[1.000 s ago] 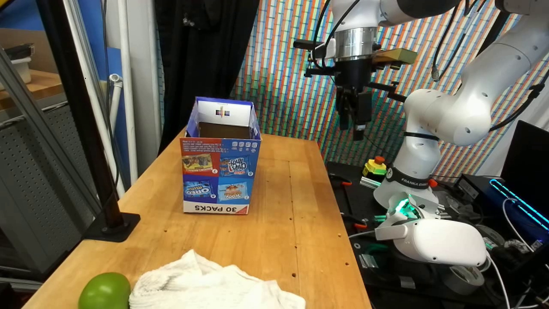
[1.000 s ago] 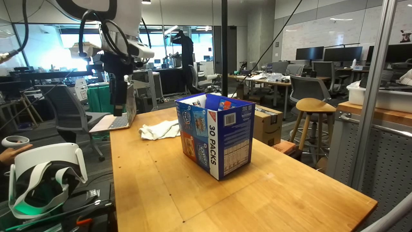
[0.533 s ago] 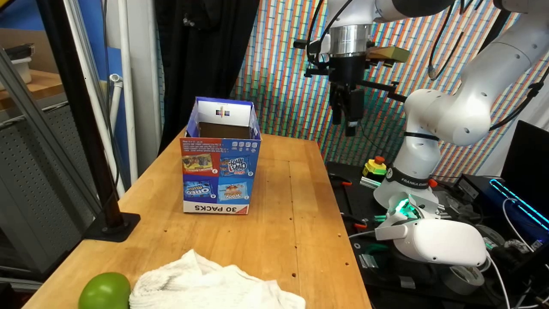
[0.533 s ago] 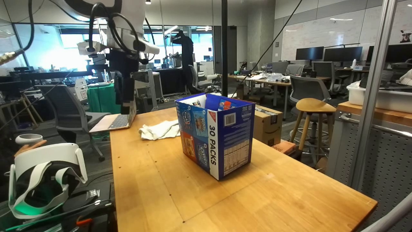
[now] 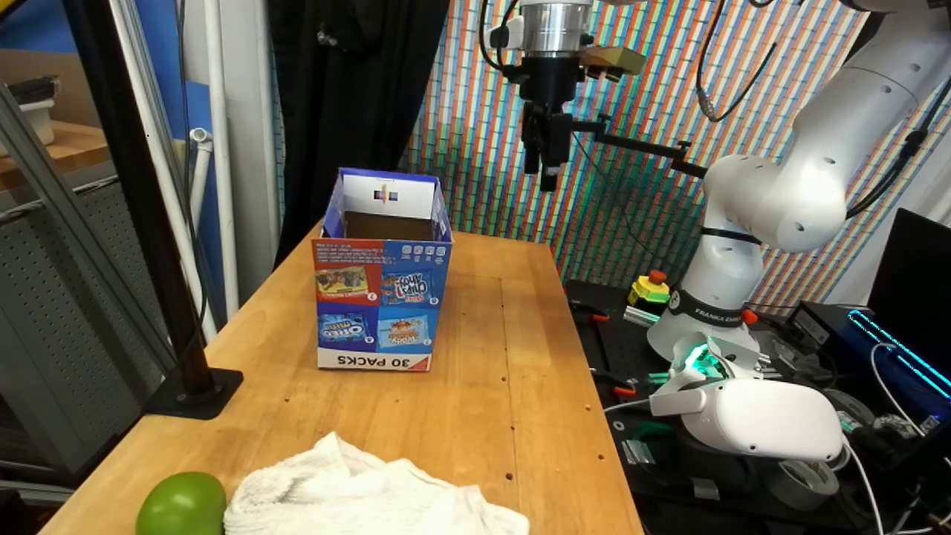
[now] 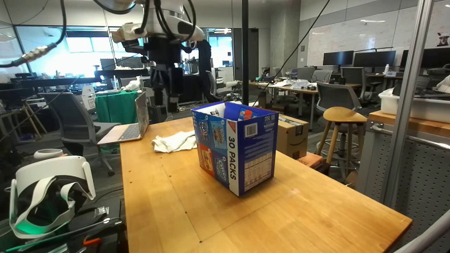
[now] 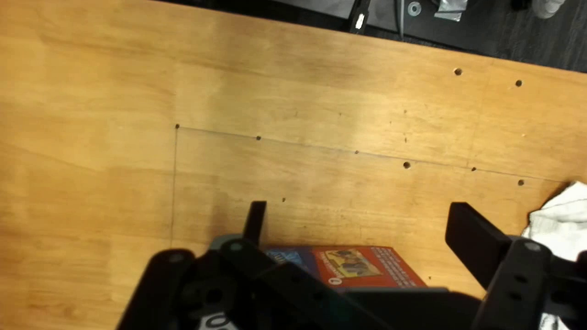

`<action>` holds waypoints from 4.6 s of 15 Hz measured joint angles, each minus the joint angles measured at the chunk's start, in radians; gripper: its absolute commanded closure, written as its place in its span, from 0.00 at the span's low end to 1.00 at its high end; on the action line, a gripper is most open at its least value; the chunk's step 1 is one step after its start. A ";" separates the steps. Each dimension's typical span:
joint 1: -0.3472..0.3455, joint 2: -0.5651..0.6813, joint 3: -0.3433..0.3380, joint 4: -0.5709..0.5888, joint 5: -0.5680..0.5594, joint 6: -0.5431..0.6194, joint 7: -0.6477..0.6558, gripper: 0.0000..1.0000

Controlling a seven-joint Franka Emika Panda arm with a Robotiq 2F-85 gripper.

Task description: Pick up the avocado and wrap it on the cloth, then pick up the cloth and put it in the box

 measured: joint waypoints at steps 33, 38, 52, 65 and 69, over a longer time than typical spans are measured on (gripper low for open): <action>-0.124 0.638 -0.053 0.613 -0.095 0.032 -0.236 0.34; -0.124 0.650 -0.052 0.601 -0.093 0.031 -0.235 0.73; -0.190 0.586 -0.121 0.553 -0.094 0.002 -0.190 0.61; -0.052 0.406 0.005 0.481 -0.117 0.007 -0.092 0.00; 0.043 0.382 0.095 0.470 -0.120 0.020 -0.049 0.00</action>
